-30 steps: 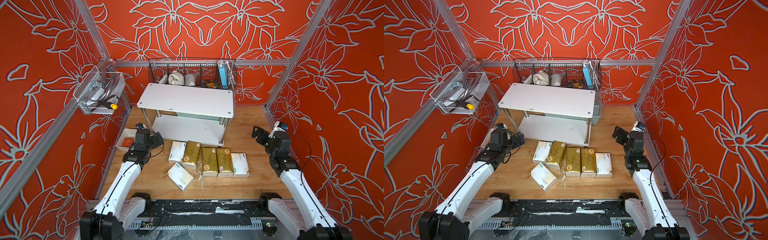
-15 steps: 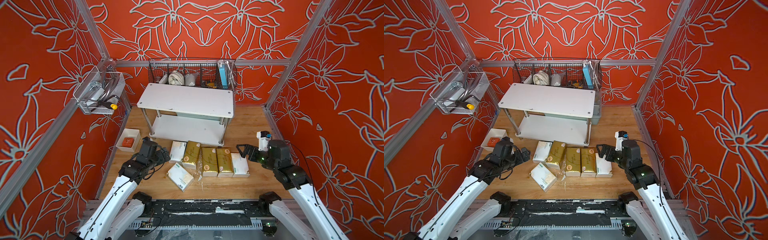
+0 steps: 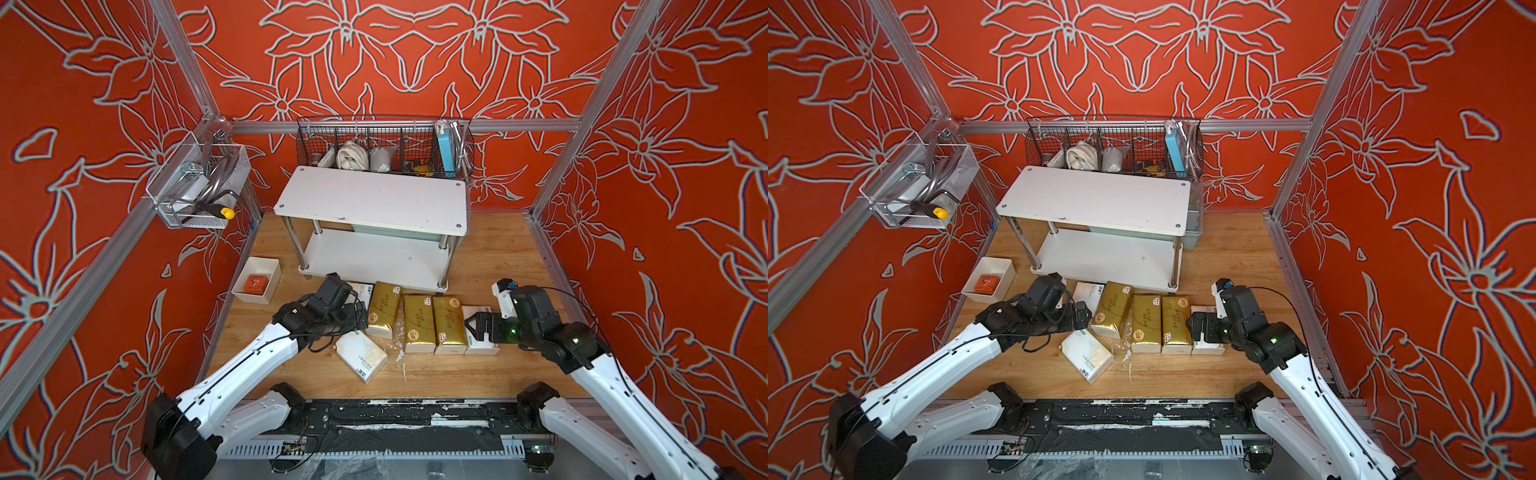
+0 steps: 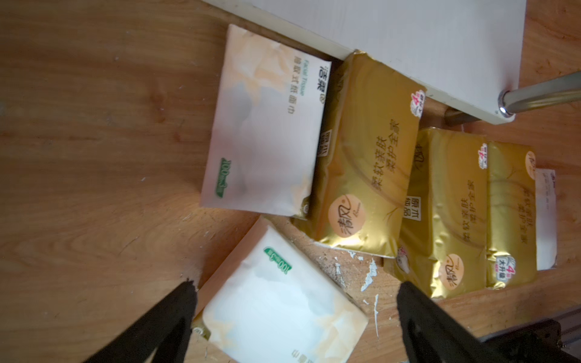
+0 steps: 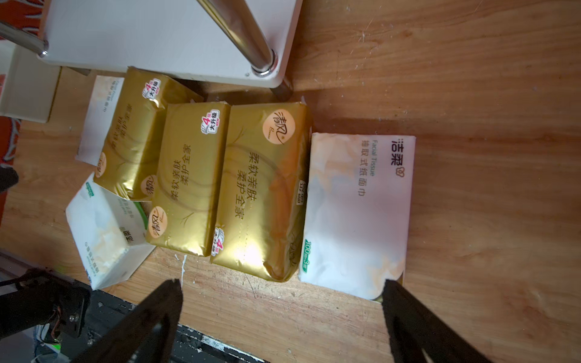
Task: Place the tissue boxes on the shelf by color
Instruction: Pick up the box of tissues from the center of the board.
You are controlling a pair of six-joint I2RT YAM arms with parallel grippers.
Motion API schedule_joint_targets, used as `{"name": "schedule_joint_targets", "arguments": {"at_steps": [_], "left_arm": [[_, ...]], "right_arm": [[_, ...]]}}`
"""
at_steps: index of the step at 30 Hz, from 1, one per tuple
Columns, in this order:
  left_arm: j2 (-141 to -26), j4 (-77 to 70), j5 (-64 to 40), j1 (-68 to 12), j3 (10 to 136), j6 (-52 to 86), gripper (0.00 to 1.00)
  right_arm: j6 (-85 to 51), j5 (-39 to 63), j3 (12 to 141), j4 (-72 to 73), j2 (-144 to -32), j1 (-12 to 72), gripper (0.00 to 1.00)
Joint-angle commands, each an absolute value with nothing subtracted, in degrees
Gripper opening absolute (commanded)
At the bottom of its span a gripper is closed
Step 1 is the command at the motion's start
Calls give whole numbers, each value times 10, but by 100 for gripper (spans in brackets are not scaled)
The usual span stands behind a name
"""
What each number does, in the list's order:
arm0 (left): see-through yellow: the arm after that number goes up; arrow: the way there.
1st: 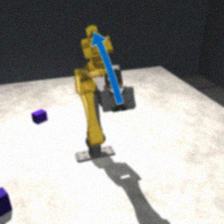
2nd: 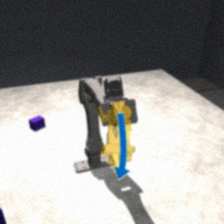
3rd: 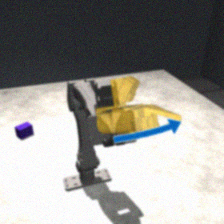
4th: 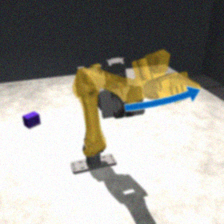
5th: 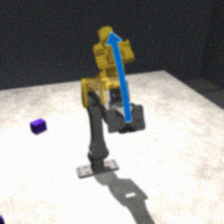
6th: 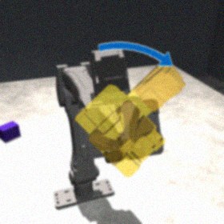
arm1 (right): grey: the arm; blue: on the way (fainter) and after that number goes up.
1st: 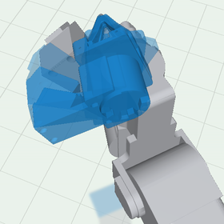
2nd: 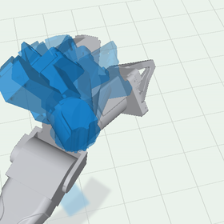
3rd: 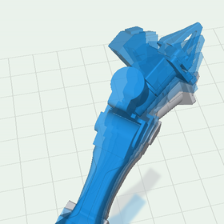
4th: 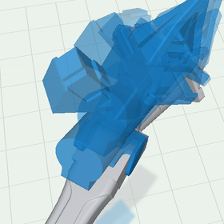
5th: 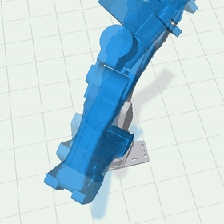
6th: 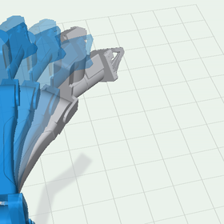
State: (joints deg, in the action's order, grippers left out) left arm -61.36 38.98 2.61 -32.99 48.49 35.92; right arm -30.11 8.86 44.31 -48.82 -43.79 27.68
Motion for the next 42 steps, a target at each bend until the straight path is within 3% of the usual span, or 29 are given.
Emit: {"name": "schedule_joint_targets", "arguments": {"at_steps": [1,19,42], "left_arm": [[-659,362,26,-351,516,328,98],[-810,330,66,-423,569,272,98],[-913,316,70,-440,582,256,95]], "right_arm": [[-287,73,461,-488,-454,297,99],[-357,-48,529,-469,-550,549,99],[-405,-137,481,-512,-476,561,99]]}}
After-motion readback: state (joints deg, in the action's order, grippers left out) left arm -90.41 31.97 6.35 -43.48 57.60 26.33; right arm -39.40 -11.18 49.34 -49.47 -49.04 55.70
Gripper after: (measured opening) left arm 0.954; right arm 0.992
